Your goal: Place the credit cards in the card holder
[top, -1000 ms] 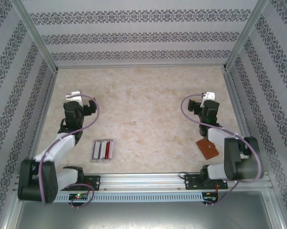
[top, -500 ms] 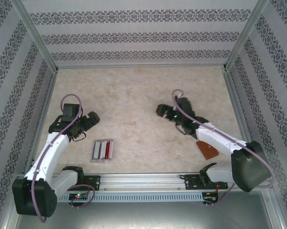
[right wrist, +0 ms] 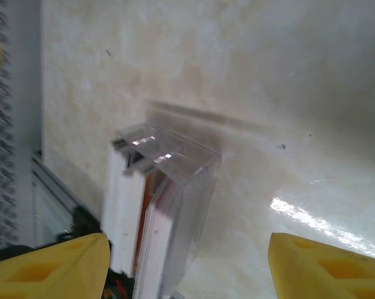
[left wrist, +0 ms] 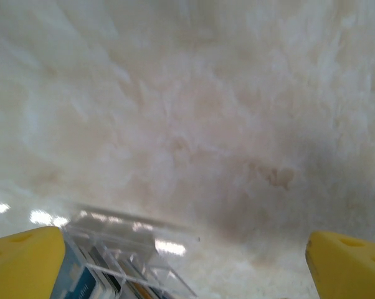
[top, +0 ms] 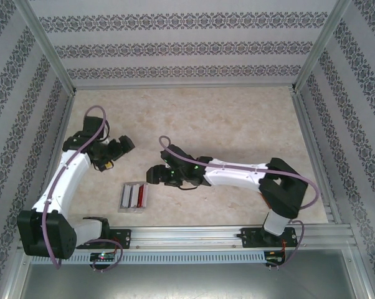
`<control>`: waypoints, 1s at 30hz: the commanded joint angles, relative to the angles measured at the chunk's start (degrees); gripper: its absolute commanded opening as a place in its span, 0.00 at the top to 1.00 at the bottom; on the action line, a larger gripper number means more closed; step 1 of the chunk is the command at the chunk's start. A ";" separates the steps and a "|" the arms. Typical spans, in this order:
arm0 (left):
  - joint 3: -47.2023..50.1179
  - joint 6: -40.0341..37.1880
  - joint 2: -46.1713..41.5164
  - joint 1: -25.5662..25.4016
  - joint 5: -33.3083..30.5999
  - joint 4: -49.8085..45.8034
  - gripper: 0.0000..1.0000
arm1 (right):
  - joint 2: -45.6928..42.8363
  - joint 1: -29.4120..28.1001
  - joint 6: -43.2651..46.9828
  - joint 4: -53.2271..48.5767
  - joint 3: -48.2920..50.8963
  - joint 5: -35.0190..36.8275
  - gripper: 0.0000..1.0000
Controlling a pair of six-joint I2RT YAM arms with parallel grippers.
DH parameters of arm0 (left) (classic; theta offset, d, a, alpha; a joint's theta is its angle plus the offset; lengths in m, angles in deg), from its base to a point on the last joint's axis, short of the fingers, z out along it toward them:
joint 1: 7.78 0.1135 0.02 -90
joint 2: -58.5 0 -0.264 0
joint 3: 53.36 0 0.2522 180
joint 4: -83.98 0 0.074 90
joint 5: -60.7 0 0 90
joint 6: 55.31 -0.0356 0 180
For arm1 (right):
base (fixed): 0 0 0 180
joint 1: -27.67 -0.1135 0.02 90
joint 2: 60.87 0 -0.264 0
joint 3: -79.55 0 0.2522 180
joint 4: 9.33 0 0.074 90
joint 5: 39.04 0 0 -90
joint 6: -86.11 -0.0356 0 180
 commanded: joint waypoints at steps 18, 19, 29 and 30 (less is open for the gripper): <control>-0.80 -2.01 5.46 2.40 -8.47 -3.38 0.00 | 14.23 -3.93 2.64 -11.00 -13.07 -12.04 0.57; -0.71 -2.07 5.30 2.40 -8.51 -3.43 0.00 | 14.27 -3.96 2.78 -11.42 -13.22 -11.81 0.59; -0.86 -2.71 5.21 2.49 -7.78 -3.54 0.00 | 11.33 -1.19 -1.32 -12.39 -10.56 -9.09 0.82; -0.87 -2.71 5.28 2.49 -7.90 -3.57 0.00 | 10.87 -0.83 -1.76 -12.45 -10.20 -8.97 0.84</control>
